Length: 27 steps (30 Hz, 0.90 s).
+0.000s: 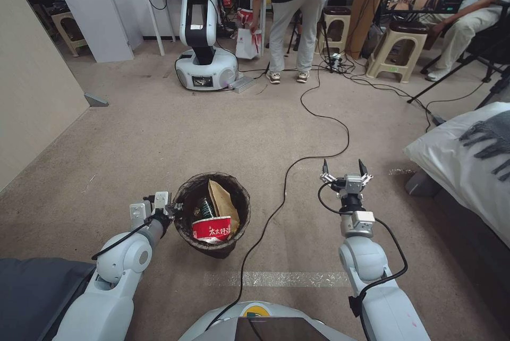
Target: Pick up the trash bin, then pick up the garbage from the floor and place it into the trash bin.
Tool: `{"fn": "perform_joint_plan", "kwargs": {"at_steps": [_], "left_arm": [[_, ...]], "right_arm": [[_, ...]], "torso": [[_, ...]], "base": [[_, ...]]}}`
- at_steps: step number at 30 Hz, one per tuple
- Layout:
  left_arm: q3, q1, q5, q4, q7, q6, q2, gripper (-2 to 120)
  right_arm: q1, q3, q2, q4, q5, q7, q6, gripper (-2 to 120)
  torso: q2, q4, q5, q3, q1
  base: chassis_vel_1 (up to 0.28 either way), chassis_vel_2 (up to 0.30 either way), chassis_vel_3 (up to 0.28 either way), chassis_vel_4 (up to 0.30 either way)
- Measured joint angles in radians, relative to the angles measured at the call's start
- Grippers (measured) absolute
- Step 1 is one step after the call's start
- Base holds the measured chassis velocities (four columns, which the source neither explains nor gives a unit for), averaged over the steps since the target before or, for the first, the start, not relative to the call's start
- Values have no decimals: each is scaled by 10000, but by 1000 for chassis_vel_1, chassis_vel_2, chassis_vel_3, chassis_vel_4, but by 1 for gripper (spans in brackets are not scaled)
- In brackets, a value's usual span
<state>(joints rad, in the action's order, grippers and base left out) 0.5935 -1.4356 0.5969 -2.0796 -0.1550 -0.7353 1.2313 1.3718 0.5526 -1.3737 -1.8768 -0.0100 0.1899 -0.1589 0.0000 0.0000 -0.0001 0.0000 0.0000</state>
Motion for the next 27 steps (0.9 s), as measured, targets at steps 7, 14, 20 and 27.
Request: {"fn": "perform_joint_plan", "kwargs": {"at_steps": [7, 14, 20, 27], "left_arm": [[-84, 104, 181, 299, -129, -12, 71, 3], [-200, 381, 456, 612, -285, -7, 154, 27], [-309, 430, 295, 894, -200, -5, 254, 52], [-128, 348, -5, 183, -61, -5, 236, 75]], "right_arm": [[5, -30, -49, 52, 42, 0, -15, 100], [19, -46, -63, 102, 60, 1, -41, 100], [28, -46, -58, 134, 65, 2, -53, 100], [41, -71, -75, 148, 85, 1, -60, 100]], "torso": [[0, 1, 1, 0, 0], [0, 0, 2, -1, 0], [0, 1, 2, -1, 0], [0, -1, 1, -1, 0]], "base": [[0, 0, 0, 0], [0, 0, 0, 0], [0, 0, 0, 0], [0, 0, 0, 0]]}}
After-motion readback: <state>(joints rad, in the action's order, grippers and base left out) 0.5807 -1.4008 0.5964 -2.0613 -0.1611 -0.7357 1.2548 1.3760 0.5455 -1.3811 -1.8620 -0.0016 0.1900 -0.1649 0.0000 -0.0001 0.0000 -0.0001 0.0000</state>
